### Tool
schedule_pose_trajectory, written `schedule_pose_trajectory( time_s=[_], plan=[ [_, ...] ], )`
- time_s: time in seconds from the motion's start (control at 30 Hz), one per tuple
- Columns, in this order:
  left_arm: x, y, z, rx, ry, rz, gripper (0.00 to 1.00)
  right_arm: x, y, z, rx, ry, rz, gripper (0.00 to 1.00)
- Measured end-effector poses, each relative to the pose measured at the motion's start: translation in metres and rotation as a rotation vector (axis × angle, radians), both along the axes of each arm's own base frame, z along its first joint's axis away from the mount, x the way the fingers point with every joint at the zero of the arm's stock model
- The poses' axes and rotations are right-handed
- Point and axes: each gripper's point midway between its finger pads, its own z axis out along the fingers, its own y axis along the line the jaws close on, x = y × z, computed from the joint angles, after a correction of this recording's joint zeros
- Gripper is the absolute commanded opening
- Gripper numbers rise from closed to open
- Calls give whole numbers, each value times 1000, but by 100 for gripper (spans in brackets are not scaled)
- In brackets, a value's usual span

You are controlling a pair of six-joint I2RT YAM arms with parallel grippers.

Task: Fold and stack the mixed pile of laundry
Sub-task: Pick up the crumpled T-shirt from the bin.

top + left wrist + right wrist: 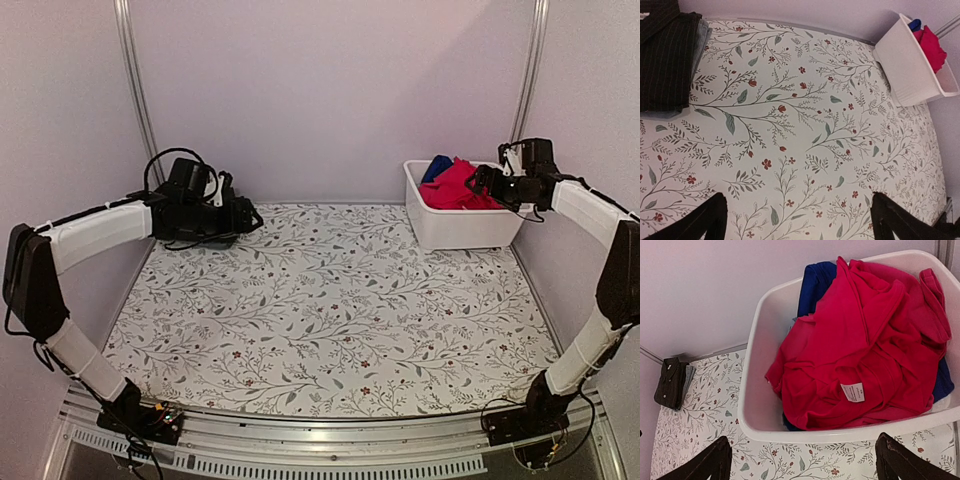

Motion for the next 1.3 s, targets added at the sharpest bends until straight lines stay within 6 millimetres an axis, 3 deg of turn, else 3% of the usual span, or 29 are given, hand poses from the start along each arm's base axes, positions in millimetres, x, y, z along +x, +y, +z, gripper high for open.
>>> schedule_pose_trajectory(
  time_s=[0.17, 0.33, 0.47, 0.6, 0.77, 0.83, 0.93, 1.07, 1.13, 1.3],
  plan=[
    [13, -8, 16, 14, -47, 18, 100, 34, -24, 6, -17, 4, -65, 99],
    [36, -12, 38, 8, -103, 61, 100, 79, -58, 25, -30, -26, -148, 99],
    [51, -14, 45, -3, -122, 97, 100, 116, -74, 29, -36, -44, -181, 99],
    [64, -14, 44, 1, -125, 134, 100, 149, -81, 15, -37, -36, -187, 99],
    [74, -14, 42, 8, -126, 157, 100, 175, -82, -35, -25, 41, -181, 94],
    [75, -14, 41, 11, -124, 159, 100, 180, -81, -58, -12, 81, -178, 80],
    [75, -13, 39, 14, -116, 166, 100, 181, -76, -86, 20, 139, -165, 41],
    [74, -11, 36, 24, -106, 174, 100, 183, -68, -88, 61, 140, -132, 10],
    [73, -10, 35, 30, -102, 178, 100, 184, -65, -82, 80, 128, -121, 1],
    [73, -9, 34, 34, -99, 180, 100, 180, -62, -66, 93, 115, -114, 0]
  ],
)
